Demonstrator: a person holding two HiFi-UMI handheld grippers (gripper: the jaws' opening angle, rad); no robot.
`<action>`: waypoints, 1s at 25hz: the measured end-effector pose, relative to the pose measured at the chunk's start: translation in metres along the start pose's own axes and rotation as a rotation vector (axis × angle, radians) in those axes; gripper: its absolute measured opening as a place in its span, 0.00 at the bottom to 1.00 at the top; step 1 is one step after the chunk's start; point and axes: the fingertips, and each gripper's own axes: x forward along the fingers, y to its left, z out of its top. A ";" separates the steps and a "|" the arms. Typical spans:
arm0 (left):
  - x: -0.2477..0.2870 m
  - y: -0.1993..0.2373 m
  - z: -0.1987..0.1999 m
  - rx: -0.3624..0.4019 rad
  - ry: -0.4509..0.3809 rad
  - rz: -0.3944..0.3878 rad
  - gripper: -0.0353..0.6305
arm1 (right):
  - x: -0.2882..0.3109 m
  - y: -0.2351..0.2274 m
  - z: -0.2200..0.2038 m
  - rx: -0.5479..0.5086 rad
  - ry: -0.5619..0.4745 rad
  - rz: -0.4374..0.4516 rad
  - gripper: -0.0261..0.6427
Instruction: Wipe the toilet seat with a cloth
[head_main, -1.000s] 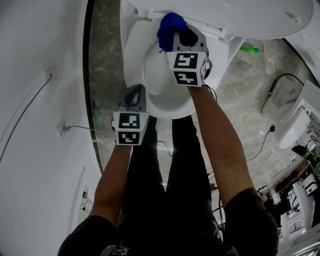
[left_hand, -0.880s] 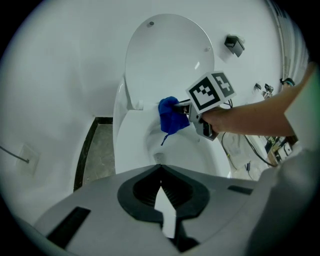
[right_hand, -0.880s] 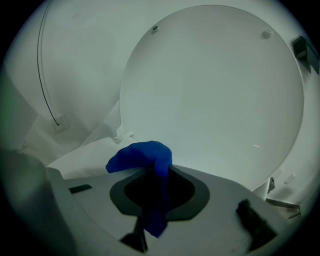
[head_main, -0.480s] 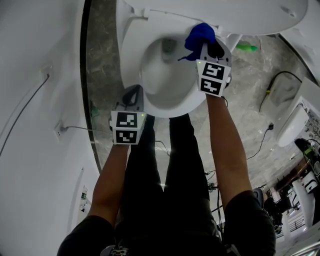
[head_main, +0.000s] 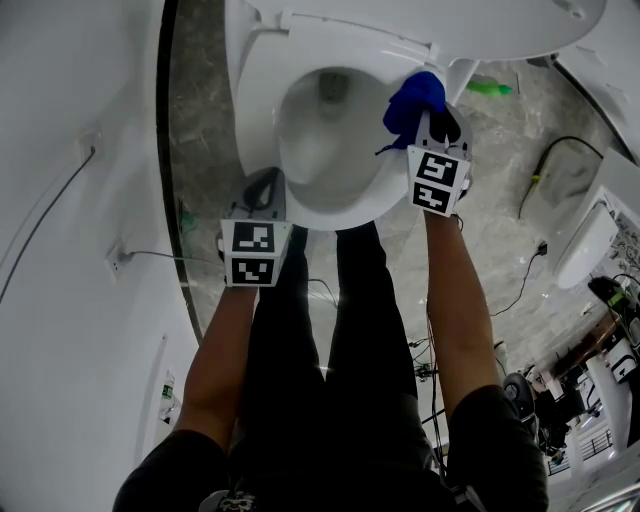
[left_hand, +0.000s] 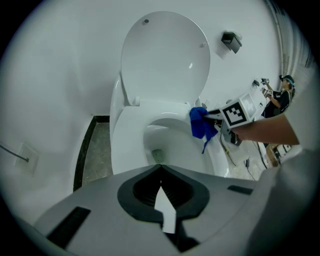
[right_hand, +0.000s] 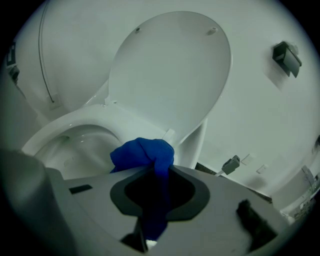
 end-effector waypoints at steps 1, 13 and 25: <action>0.000 0.000 0.000 0.000 0.000 -0.001 0.07 | -0.004 0.000 -0.006 -0.008 0.006 0.001 0.12; 0.000 0.000 -0.001 0.011 0.006 0.000 0.07 | -0.047 0.025 -0.063 -0.183 0.074 0.081 0.12; 0.002 0.001 -0.007 0.011 0.017 -0.002 0.07 | -0.102 0.078 -0.113 -0.290 0.151 0.219 0.12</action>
